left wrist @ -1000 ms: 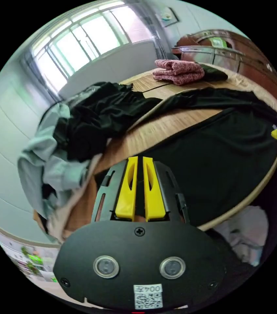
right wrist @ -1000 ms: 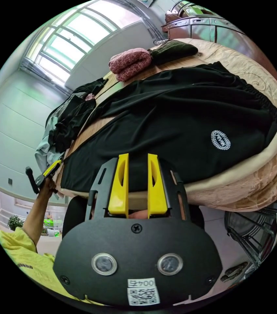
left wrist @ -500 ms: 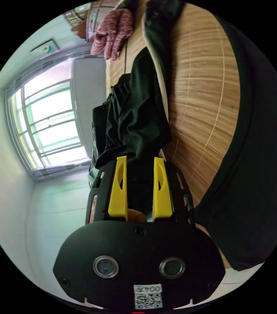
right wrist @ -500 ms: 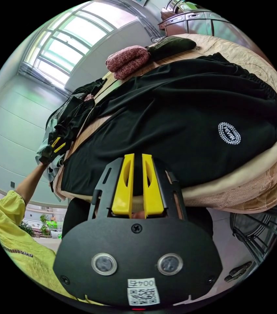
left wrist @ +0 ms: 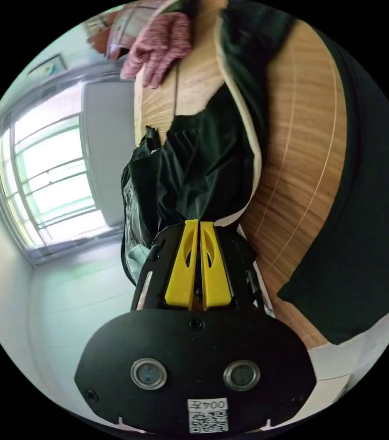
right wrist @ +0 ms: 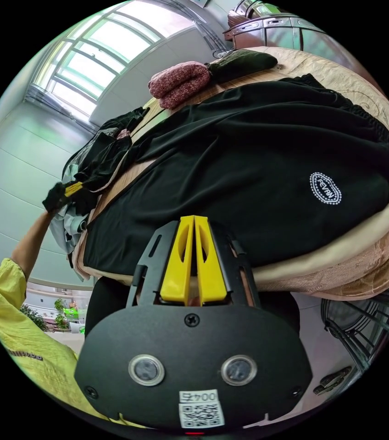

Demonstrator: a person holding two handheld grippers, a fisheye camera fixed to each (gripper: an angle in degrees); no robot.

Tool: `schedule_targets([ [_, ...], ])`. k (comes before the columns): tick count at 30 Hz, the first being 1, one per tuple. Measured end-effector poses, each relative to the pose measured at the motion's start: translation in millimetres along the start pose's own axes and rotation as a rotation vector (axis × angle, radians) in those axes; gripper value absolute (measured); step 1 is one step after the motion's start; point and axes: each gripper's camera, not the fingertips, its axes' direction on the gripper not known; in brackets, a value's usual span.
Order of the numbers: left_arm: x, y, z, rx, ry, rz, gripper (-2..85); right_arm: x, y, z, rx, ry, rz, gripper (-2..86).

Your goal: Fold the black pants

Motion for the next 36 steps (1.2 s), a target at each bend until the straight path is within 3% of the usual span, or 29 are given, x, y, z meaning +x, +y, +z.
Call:
schedule_targets([
  [5, -156, 32, -80, 0.138, 0.323, -0.351, 0.5, 2, 3, -3, -0.005, -0.011, -0.014, -0.7],
  [9, -236, 54, -101, 0.140, 0.615, -0.518, 0.5, 7, 7, -8, 0.006, -0.034, -0.015, -0.7],
  [11, -271, 68, -91, 0.146, 0.844, -0.619, 0.7, 8, 8, -10, 0.011, -0.042, -0.014, -0.7],
  [17, -281, 78, -3, 0.025, 1.143, -0.842, 1.1, 9, 6, -11, 0.010, -0.044, -0.020, -0.7],
  [24, -234, 48, 78, -0.086, 0.990, -1.058, 3.8, 6, -4, -4, -0.014, -0.009, -0.033, -0.7],
  [31, -193, -3, 103, -0.226, 0.733, -0.982, 9.9, 8, -11, -3, -0.016, -0.012, -0.025, -0.7],
  [34, -194, 5, 72, -0.067, 0.624, -0.968, 9.4, 6, -12, -3, -0.014, -0.007, -0.025, -0.7],
  [36, -183, 8, 51, 0.070, 0.657, -0.863, 8.8, 5, -12, -4, -0.013, -0.001, -0.029, -0.7],
])
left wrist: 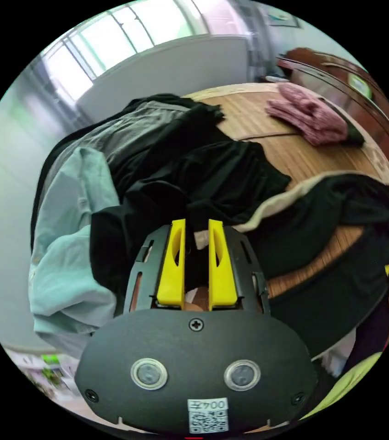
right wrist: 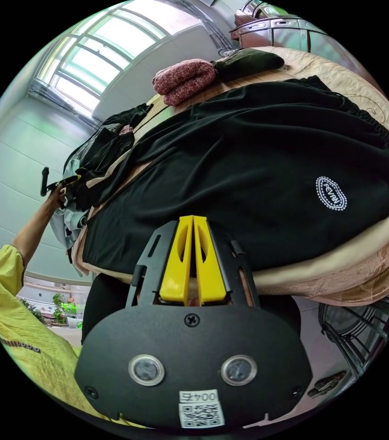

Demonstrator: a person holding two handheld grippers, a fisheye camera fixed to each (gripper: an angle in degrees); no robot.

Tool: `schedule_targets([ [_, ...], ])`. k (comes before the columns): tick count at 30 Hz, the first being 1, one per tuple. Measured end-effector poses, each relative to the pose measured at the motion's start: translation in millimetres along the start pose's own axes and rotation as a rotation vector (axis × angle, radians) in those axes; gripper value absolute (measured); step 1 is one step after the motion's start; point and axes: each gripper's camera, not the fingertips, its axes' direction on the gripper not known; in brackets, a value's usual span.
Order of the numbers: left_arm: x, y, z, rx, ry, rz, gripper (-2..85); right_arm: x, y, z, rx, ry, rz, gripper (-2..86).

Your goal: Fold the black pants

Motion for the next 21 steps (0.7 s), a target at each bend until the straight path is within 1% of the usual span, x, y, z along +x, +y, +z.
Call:
schedule_targets([
  [2, 22, 26, 8, -0.063, 0.102, 0.151, 9.3, -1, 0, -1, -0.001, 0.003, -0.002, -0.7],
  [3, 28, 34, 12, -0.081, 0.097, 0.178, 9.6, -1, 0, -2, -0.001, 0.002, -0.003, -0.7],
  [8, 76, 85, 48, -0.184, -0.125, 0.346, 11.3, 1, -2, -5, -0.005, -0.014, 0.008, -0.7],
  [15, 129, 91, 72, -0.229, -0.297, 0.581, 9.4, 3, -8, -7, -0.006, -0.027, 0.018, -0.7],
  [19, 166, 88, 91, -0.267, -0.464, 0.734, 5.5, 3, -11, -9, -0.004, -0.026, 0.019, -0.7],
  [21, 178, 86, 88, -0.238, -0.526, 0.761, 3.0, 3, -13, -10, -0.004, -0.030, 0.022, -0.7],
])
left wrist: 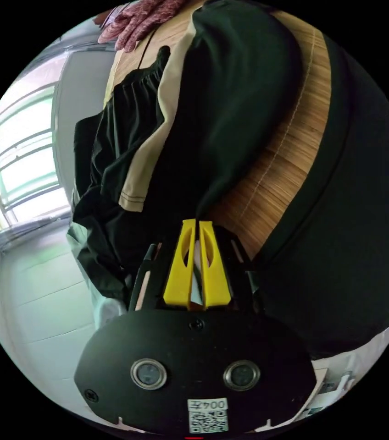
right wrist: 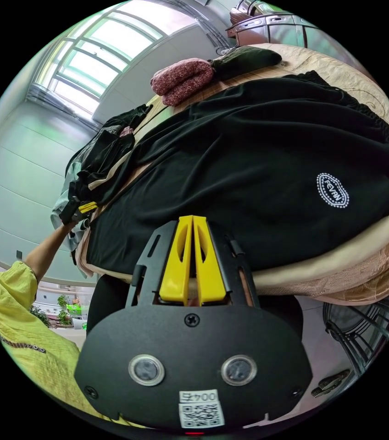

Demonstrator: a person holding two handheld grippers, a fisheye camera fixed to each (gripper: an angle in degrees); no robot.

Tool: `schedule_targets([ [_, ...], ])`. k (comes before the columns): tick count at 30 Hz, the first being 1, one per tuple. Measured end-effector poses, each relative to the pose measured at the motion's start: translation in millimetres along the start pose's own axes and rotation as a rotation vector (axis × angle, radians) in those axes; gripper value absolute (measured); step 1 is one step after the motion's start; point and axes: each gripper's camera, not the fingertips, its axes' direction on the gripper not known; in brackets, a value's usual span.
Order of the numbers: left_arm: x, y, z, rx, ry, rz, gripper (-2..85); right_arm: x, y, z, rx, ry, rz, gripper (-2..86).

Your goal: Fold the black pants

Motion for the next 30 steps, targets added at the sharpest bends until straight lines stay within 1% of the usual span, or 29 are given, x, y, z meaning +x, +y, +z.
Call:
schedule_targets([
  [1, -5, -2, -9, 0.010, 0.021, -0.005, 2.4, 1, -1, -1, 0.000, -0.005, 0.003, -0.7],
  [3, -31, 2, -28, 0.043, 0.090, -0.105, 1.7, 2, -1, -2, 0.001, -0.012, 0.008, -0.7],
  [5, -83, 21, -60, 0.106, 0.204, -0.262, 1.1, 2, -1, -4, 0.002, -0.017, 0.009, -0.7],
  [8, -151, 50, -98, 0.156, 0.271, -0.440, 0.8, 2, -2, -6, 0.002, -0.015, 0.002, -0.7],
  [11, -203, 69, -120, 0.140, 0.348, -0.566, 0.6, 2, -2, -8, 0.003, -0.014, 0.000, -0.7],
  [14, -227, 71, -120, 0.082, 0.412, -0.620, 0.5, 5, -2, -11, 0.013, -0.026, 0.007, -0.7],
  [18, -218, 57, -94, -0.023, 0.450, -0.615, 0.6, 8, -2, -14, 0.025, -0.041, 0.011, -0.7],
  [20, -198, 47, -75, -0.082, 0.445, -0.585, 0.7, 9, -3, -14, 0.025, -0.040, 0.010, -0.7],
  [25, -155, 39, -49, -0.180, 0.377, -0.508, 0.9, 13, -7, -12, 0.018, -0.038, 0.008, -0.8],
  [28, -130, 46, -31, -0.265, 0.321, -0.439, 1.0, 15, -8, -9, 0.014, -0.033, 0.006, -0.7],
  [30, -123, 57, -23, -0.297, 0.299, -0.436, 1.0, 16, -8, -8, 0.015, -0.033, 0.005, -0.7],
])
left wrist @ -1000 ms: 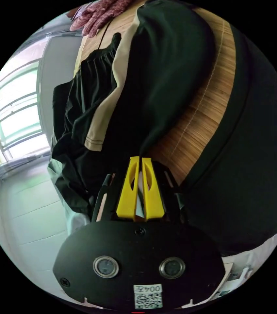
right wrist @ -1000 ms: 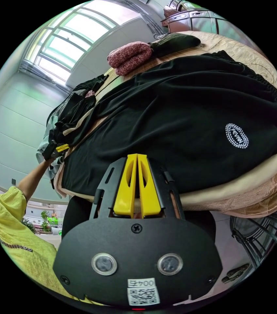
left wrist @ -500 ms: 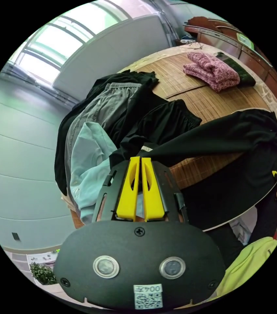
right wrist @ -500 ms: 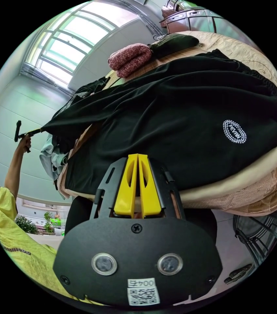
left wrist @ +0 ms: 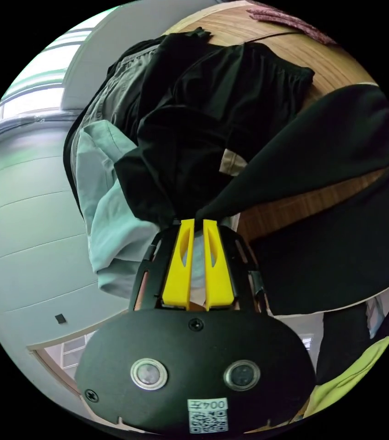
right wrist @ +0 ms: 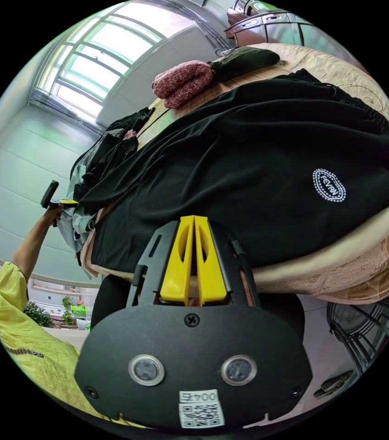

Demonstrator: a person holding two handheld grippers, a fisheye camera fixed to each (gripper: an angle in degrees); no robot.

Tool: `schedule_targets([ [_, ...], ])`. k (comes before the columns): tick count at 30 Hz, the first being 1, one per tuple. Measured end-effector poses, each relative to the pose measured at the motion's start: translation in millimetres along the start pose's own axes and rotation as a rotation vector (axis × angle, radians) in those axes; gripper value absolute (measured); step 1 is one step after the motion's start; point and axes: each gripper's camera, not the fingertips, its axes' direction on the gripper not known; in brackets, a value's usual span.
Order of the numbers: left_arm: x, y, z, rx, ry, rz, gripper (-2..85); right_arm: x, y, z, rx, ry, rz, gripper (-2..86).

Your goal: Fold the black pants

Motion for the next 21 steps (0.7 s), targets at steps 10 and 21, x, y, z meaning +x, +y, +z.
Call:
schedule_targets([
  [10, -32, 104, -8, 0.251, 0.331, -0.201, 0.3, 9, 4, 7, 0.059, 0.046, -0.003, 0.5],
  [21, 115, 222, 40, 0.347, 0.773, -0.207, 0.0, 45, 20, -26, 0.221, 0.145, 0.023, 5.8],
])
